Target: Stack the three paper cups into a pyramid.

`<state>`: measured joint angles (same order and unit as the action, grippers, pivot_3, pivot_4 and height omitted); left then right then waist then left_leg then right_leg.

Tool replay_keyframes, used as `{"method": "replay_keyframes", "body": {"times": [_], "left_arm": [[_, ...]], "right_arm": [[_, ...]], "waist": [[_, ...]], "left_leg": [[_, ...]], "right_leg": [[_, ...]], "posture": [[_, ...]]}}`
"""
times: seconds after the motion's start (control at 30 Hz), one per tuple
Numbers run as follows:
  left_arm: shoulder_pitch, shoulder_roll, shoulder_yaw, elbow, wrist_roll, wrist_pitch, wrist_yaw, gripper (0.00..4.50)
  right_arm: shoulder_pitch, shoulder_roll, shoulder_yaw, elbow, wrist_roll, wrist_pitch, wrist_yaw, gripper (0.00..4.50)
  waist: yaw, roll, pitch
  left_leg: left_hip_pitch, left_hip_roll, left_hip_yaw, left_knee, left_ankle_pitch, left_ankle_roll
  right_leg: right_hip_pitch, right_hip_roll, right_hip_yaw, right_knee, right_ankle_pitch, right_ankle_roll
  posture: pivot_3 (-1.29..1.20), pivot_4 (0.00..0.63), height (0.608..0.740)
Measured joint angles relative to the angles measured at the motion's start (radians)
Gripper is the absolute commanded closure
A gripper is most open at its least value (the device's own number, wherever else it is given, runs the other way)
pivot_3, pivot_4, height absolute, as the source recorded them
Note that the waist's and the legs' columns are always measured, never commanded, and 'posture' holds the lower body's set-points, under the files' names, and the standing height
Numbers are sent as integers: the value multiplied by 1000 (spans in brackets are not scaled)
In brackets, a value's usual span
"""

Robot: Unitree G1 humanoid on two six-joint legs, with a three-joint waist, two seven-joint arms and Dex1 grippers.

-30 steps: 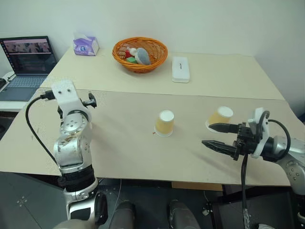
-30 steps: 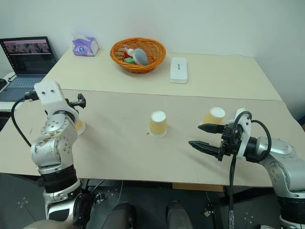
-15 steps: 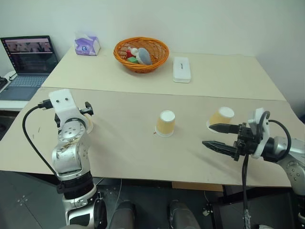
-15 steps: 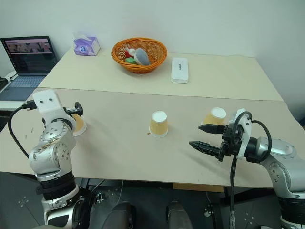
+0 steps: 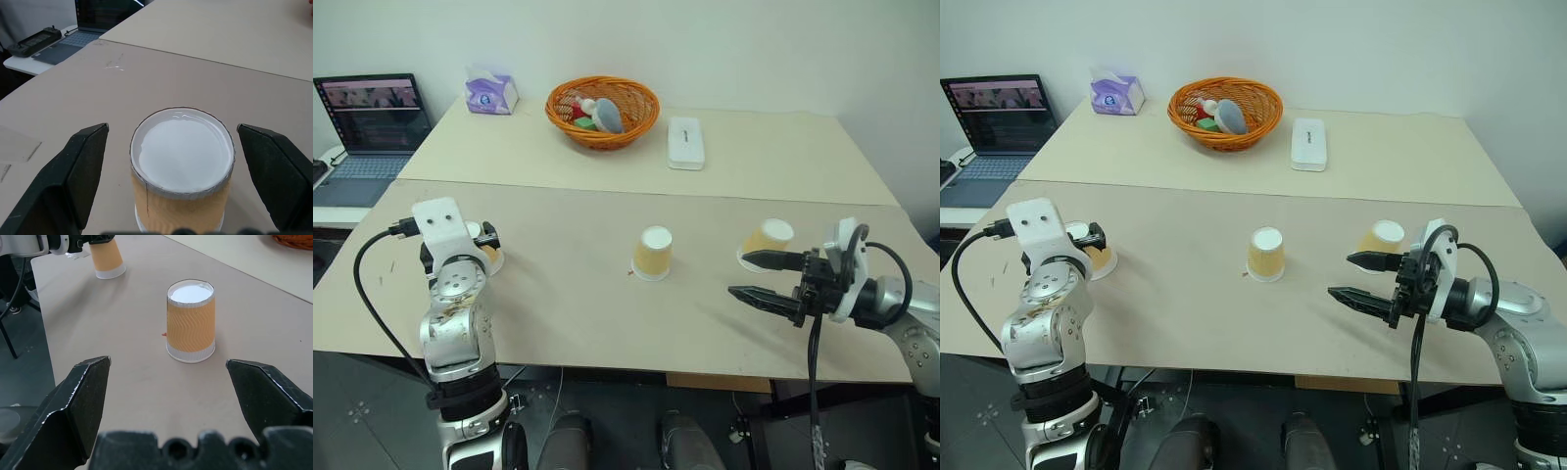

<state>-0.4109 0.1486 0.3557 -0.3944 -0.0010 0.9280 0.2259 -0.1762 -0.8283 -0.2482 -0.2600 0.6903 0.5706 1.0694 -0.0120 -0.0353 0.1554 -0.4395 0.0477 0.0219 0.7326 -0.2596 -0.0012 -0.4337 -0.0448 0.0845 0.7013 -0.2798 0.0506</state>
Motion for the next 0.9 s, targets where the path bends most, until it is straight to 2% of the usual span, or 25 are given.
{"method": "replay_keyframes", "body": {"times": [0.03, 0.13, 0.23, 0.27, 0.43, 0.6, 0.73, 0.9], "left_arm": [[8, 0, -2, 11, 1, -7, -1, 9], [21, -7, 1, 30, 0, -11, -1, 742], [21, -12, 5, 45, -2, -31, -1, 1865], [20, -12, 5, 50, -3, -35, -1, 2081], [-5, -16, -2, 72, -3, -38, -1, 2081], [-146, 23, -46, 153, -7, -90, -49, 2081], [-254, 79, -159, 174, -66, -156, -224, 2081], [-151, 175, -359, 218, -127, -166, -493, 2081]], "right_arm": [[-3, 0, 0, 6, 0, 0, 0, 0], [-3, 0, 0, 12, 0, 0, 0, 0], [-3, -1, 0, 12, 0, 0, 0, 0], [-3, -1, 0, 12, 0, 0, 0, 0], [-2, -7, 0, 12, 0, 0, 1, 0], [-3, -7, 1, 13, -1, 0, 1, 0], [-7, -8, 1, 13, 0, 0, 1, 0], [24, -41, -33, -9, 16, 5, 19, 0]], "waist": [[0, 0, 0], [0, 0, 0], [0, 0, 0], [0, 0, 0], [0, 0, 0], [7, 0, 0], [9, 0, 0], [-3, 1, 0]], "left_leg": [[0, 0, 0, 0, 0, 0], [0, 0, 0, 0, 0, 0], [0, 0, 0, 0, 0, 0], [0, 0, 0, 0, 0, 0], [0, 0, 0, 0, 0, 0], [-1, 0, 0, 0, 0, 0], [-1, -1, 0, 0, 0, 0], [0, 0, 0, -1, 0, 0]], "right_leg": [[0, 0, 0, 0, 0, 0], [0, 0, 0, 0, 0, 0], [0, 0, 0, 0, 0, 0], [0, 0, 0, 0, 0, 0], [0, 0, 0, 0, 0, 0], [0, 0, -1, -1, 0, 0], [0, -1, -1, -2, 0, 0], [-2, 1, 0, 0, 0, 0]], "posture": [[0, 150, 675], [0, 150, 675], [0, 150, 675], [0, 150, 675], [0, 150, 675], [0, 150, 675], [0, 150, 675], [0, 150, 675]]}}
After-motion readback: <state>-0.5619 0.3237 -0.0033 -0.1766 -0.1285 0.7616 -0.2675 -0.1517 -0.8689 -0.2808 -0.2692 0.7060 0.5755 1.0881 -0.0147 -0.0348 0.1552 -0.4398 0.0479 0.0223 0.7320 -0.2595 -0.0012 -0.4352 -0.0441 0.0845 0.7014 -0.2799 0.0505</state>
